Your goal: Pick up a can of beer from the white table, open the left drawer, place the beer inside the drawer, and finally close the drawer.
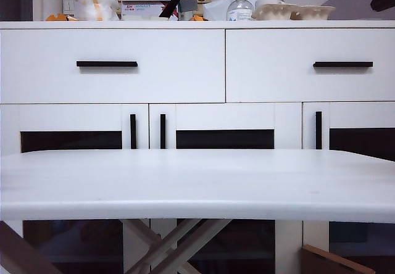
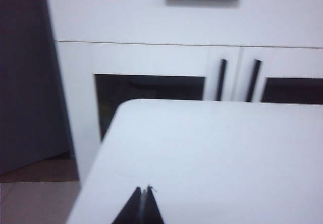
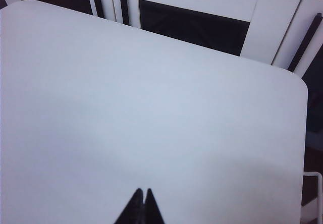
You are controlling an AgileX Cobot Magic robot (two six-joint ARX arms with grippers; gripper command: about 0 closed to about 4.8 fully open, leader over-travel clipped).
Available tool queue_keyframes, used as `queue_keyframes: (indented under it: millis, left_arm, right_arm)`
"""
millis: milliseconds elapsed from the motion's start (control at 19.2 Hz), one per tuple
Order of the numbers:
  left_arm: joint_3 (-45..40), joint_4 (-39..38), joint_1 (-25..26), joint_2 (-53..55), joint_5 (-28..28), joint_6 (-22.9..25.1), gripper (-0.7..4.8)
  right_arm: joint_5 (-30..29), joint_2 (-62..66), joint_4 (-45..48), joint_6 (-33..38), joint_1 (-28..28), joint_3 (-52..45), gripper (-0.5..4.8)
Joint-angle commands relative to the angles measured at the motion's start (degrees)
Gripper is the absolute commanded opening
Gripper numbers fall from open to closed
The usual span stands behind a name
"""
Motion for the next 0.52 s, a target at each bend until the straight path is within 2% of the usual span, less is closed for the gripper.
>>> queue_keyframes:
  millis: [52, 156, 312, 521]
  left_arm:
    - [-2.2, 3.8, -1.7, 0.0, 0.1, 0.1, -0.06]
    - [-2.2, 2.8, -2.2, 0.0, -0.5, 0.1, -0.06]
    - [-2.2, 2.3, -2.2, 0.0, -5.8, 2.8, -0.06]
    - [-2.2, 2.4, -3.3, 0.0, -4.7, 2.8, -0.06]
  right_arm:
    - [-0.1, -0.1, 0.7, 0.2, 0.1, 0.3, -0.01]
    - [-0.1, -0.1, 0.7, 0.2, 0.1, 0.3, -0.01]
    - [-0.1, -0.1, 0.7, 0.2, 0.1, 0.3, -0.01]
    - [-0.1, -0.1, 0.7, 0.2, 0.1, 0.3, -0.01]
